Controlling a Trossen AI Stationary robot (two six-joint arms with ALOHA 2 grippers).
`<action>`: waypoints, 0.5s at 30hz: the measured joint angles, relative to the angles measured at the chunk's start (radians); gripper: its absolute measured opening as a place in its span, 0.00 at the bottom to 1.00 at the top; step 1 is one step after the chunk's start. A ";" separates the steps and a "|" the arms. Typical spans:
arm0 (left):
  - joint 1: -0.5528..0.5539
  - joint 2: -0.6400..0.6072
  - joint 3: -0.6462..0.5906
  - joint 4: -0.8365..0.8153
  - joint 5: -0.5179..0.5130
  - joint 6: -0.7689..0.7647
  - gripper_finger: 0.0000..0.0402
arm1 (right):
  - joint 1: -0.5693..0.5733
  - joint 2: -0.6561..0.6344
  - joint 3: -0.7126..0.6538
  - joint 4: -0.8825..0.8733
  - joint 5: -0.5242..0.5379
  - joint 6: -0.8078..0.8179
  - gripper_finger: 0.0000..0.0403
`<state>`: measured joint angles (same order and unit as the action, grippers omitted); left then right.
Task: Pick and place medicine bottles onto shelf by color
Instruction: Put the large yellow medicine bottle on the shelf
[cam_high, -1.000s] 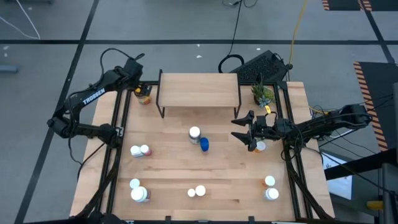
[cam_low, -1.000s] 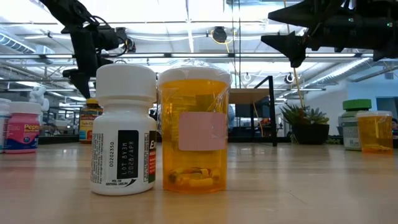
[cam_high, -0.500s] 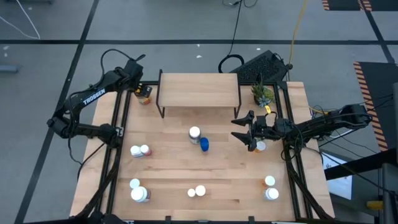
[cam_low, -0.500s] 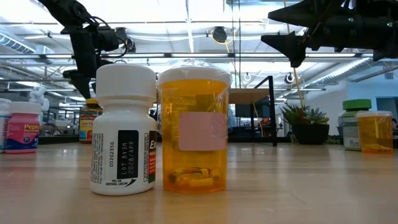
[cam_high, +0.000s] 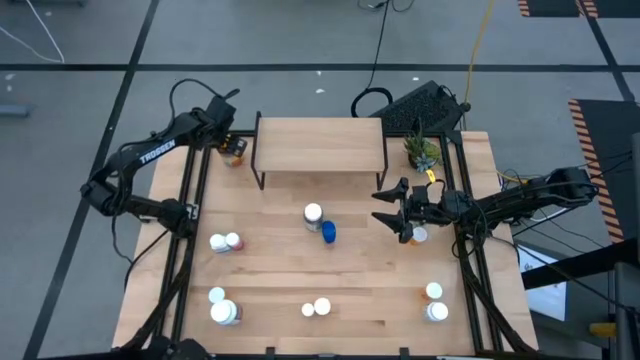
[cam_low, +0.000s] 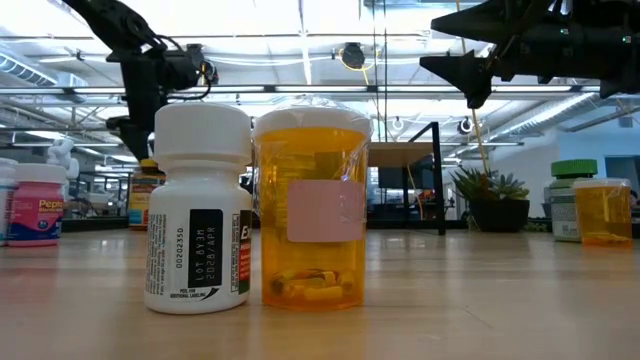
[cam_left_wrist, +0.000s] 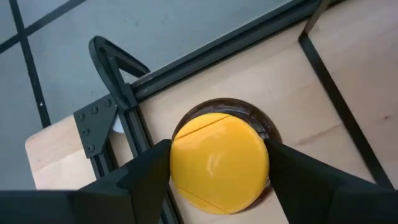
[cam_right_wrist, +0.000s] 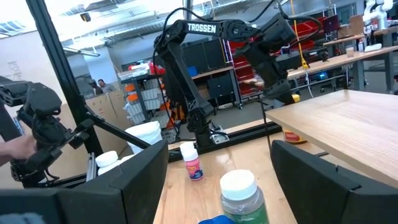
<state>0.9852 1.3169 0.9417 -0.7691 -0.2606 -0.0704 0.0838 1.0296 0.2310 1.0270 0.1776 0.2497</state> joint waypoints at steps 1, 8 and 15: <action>0.000 0.001 0.000 0.003 -0.003 0.001 0.61 | 0.002 0.000 0.000 -0.001 0.000 0.000 0.70; 0.003 0.002 -0.001 0.002 -0.003 0.006 0.56 | 0.003 0.000 0.000 -0.007 0.000 -0.002 0.70; -0.006 -0.058 -0.007 -0.039 -0.008 0.012 0.56 | 0.003 0.000 0.000 -0.007 0.000 -0.001 0.70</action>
<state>0.9791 1.2586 0.9350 -0.8079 -0.2683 -0.0579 0.0872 1.0294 0.2310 1.0195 0.1776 0.2488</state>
